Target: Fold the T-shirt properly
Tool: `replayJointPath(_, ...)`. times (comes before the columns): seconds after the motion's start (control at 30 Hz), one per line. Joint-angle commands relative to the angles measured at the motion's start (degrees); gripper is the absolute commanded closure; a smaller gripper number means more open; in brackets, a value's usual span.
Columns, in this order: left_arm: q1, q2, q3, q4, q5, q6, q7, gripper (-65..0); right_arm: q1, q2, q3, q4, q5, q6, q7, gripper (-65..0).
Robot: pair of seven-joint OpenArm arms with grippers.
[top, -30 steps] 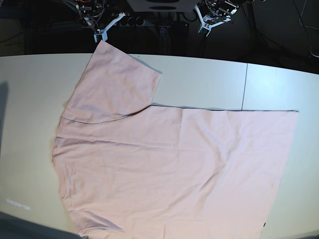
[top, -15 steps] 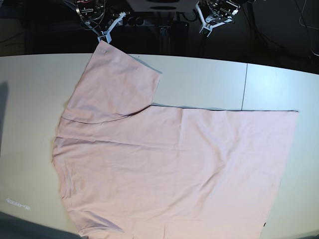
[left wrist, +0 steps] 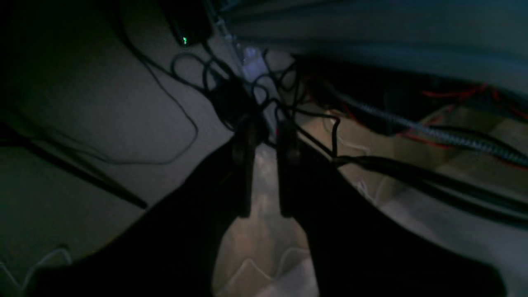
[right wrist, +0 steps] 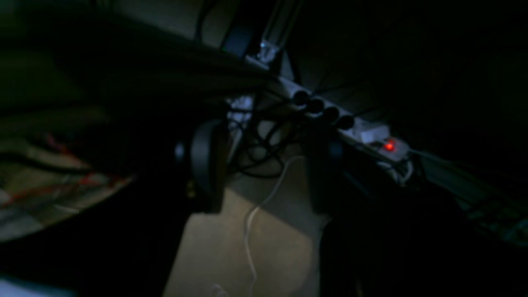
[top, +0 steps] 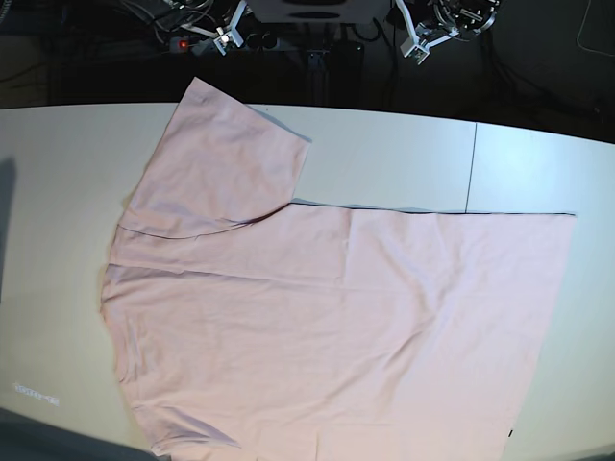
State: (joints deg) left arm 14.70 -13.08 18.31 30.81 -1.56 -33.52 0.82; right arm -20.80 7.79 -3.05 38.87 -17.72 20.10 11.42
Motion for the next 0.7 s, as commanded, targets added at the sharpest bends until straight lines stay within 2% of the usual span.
replayJointPath(0.0,1.6,-0.8,0.0,2.7,-0.3,-1.9,-1.2,-13.0,-1.6,1.2,-0.3,2.1,0.9,-1.7,1.0,-30.9)
replayJointPath(0.3,14.8,-7.0,0.0,25.4,-0.4,-1.9,-1.2,-13.0,-13.6,8.8,-0.6,21.8,2.3,-1.7,-0.1,-30.9)
replayJointPath(0.4,19.0,-9.9,-0.8,33.6,-2.7,-1.9,-1.2,-13.0,-18.0,11.6,-0.6,28.9,2.3,-1.7,-0.7,-30.9)
replayJointPath(0.67,27.5,-13.6,-11.8,51.2,-3.4,-1.9,-0.6,-13.0,-26.6,18.3,-0.6,47.4,2.2,-1.7,-0.8,-30.9)
